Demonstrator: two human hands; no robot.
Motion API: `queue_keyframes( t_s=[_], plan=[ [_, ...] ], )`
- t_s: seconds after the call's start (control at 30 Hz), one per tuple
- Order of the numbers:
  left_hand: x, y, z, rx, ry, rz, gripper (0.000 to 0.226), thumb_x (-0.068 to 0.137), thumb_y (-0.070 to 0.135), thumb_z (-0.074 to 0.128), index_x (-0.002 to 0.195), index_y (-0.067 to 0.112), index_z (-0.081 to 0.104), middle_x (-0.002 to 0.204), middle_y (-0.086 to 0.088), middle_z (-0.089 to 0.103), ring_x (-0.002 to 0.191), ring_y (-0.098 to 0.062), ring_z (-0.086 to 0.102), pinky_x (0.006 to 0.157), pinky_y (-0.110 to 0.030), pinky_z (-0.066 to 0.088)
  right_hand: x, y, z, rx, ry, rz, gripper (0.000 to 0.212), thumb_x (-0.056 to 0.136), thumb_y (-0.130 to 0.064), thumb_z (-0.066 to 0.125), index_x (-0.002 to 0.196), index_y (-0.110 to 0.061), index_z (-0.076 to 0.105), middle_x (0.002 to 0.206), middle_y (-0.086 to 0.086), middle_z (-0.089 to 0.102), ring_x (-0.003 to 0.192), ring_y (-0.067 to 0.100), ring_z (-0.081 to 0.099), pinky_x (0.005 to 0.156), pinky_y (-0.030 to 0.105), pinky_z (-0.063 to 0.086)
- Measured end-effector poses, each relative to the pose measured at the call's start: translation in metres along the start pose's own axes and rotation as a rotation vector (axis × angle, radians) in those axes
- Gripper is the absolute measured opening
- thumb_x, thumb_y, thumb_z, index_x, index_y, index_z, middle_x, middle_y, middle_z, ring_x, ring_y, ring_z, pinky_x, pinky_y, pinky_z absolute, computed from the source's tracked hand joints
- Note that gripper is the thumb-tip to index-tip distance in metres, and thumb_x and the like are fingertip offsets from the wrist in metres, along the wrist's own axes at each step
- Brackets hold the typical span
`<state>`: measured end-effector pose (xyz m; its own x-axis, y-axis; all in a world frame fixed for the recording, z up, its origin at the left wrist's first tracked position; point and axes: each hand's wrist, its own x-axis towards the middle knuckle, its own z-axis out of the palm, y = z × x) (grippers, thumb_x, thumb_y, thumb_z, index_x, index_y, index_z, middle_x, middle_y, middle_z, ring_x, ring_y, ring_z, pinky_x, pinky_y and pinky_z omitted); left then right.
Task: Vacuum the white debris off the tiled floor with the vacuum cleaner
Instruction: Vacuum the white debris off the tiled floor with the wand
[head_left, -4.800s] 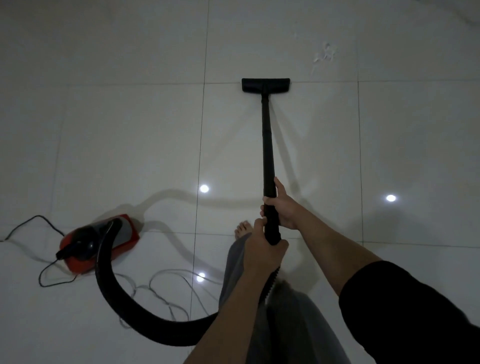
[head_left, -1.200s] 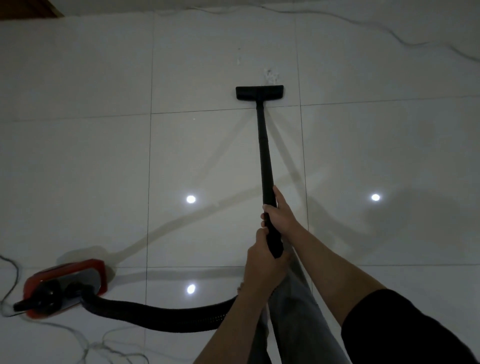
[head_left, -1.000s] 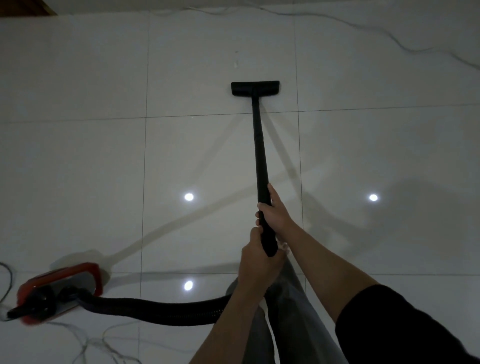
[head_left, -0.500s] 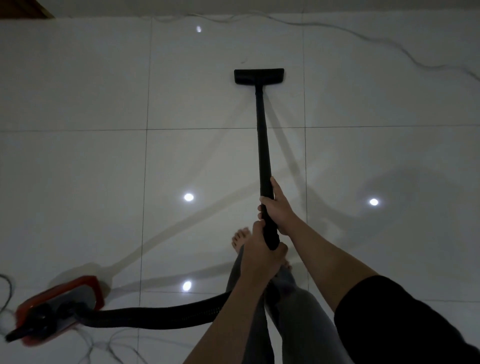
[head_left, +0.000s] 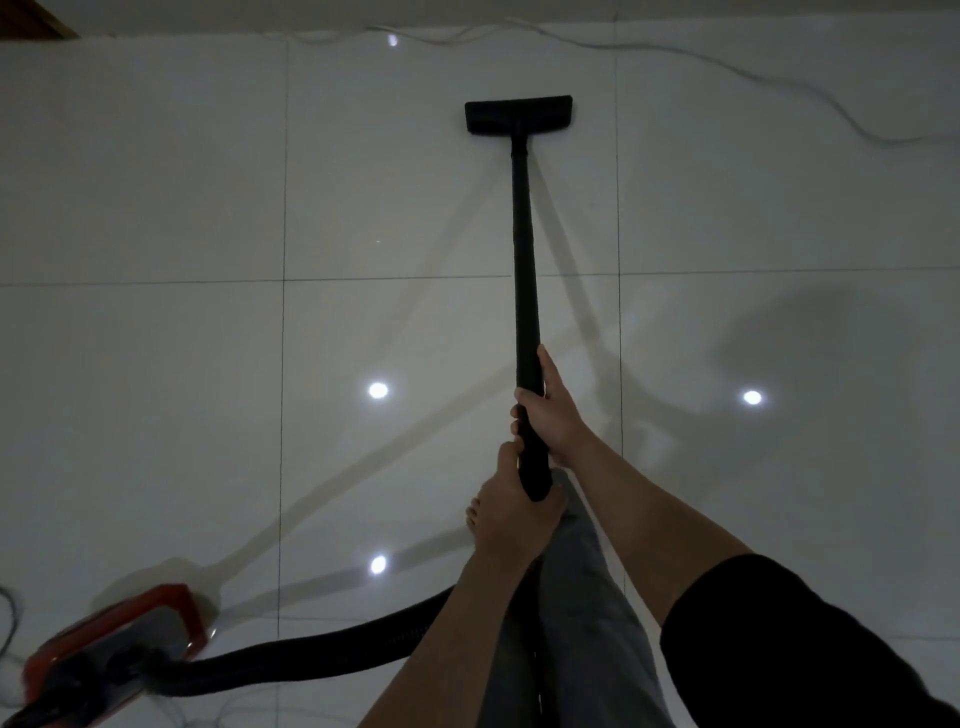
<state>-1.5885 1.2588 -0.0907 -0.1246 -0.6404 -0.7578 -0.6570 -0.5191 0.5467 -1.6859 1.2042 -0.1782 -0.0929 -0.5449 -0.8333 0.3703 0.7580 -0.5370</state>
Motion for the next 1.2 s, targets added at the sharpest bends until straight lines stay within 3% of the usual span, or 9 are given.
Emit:
queue_keyframes(
  t_s=[0.2, 0.3, 0.47, 0.67, 1.0, 1.2],
  plan=[
    [0.034, 0.033, -0.018, -0.051, -0.011, 0.024, 0.041, 0.084, 0.019, 0.065, 0.118, 0.023, 0.044, 0.086, -0.001, 0.064, 0.062, -0.015, 0.060, 0.052, -0.021, 0.045, 0.028, -0.041, 0.003, -0.024, -0.018, -0.001, 0.076, 0.097, -0.003, 0.047, 0.149, -0.050, 0.016, 0.077, 0.009, 0.049, 0.060, 0.019, 0.050, 0.059, 0.034, 0.050],
    [0.051, 0.047, -0.028, -0.054, 0.004, 0.037, 0.043, 0.084, 0.016, 0.066, 0.121, 0.019, 0.045, 0.085, 0.001, 0.064, 0.061, -0.011, 0.058, 0.052, -0.016, 0.042, 0.042, -0.060, 0.006, -0.034, -0.032, 0.009, 0.077, 0.097, -0.005, 0.047, 0.149, -0.051, 0.015, 0.076, 0.010, 0.051, 0.061, 0.020, 0.052, 0.062, 0.035, 0.051],
    [0.085, 0.074, -0.038, -0.071, 0.015, 0.043, 0.042, 0.084, 0.017, 0.065, 0.122, 0.020, 0.046, 0.081, -0.001, 0.064, 0.055, -0.009, 0.054, 0.050, -0.016, 0.040, 0.070, -0.097, 0.006, -0.039, -0.031, -0.003, 0.077, 0.097, -0.004, 0.047, 0.149, -0.050, 0.016, 0.077, 0.010, 0.053, 0.061, 0.019, 0.053, 0.065, 0.035, 0.054],
    [0.127, 0.101, -0.047, -0.064, 0.005, 0.043, 0.048, 0.082, 0.014, 0.065, 0.125, 0.020, 0.042, 0.086, -0.008, 0.065, 0.051, -0.012, 0.056, 0.051, -0.027, 0.049, 0.101, -0.139, 0.004, -0.050, -0.026, -0.008, 0.077, 0.097, -0.004, 0.047, 0.151, -0.049, 0.015, 0.078, 0.009, 0.052, 0.060, 0.017, 0.053, 0.066, 0.034, 0.054],
    [0.147, 0.115, -0.047, -0.050, 0.019, 0.080, 0.053, 0.082, 0.014, 0.065, 0.129, 0.017, 0.041, 0.092, -0.005, 0.064, 0.060, -0.012, 0.057, 0.055, -0.022, 0.045, 0.119, -0.157, -0.001, -0.033, -0.030, -0.006, 0.077, 0.097, -0.004, 0.047, 0.150, -0.050, 0.015, 0.072, 0.008, 0.050, 0.059, 0.019, 0.051, 0.065, 0.037, 0.053],
    [0.145, 0.114, -0.050, -0.058, 0.022, 0.090, 0.053, 0.081, 0.014, 0.065, 0.128, 0.017, 0.041, 0.089, -0.002, 0.063, 0.064, -0.017, 0.058, 0.059, -0.029, 0.049, 0.114, -0.159, 0.003, -0.016, -0.027, 0.007, 0.076, 0.098, -0.004, 0.047, 0.149, -0.050, 0.016, 0.075, 0.009, 0.049, 0.062, 0.021, 0.050, 0.059, 0.034, 0.051]
  ],
)
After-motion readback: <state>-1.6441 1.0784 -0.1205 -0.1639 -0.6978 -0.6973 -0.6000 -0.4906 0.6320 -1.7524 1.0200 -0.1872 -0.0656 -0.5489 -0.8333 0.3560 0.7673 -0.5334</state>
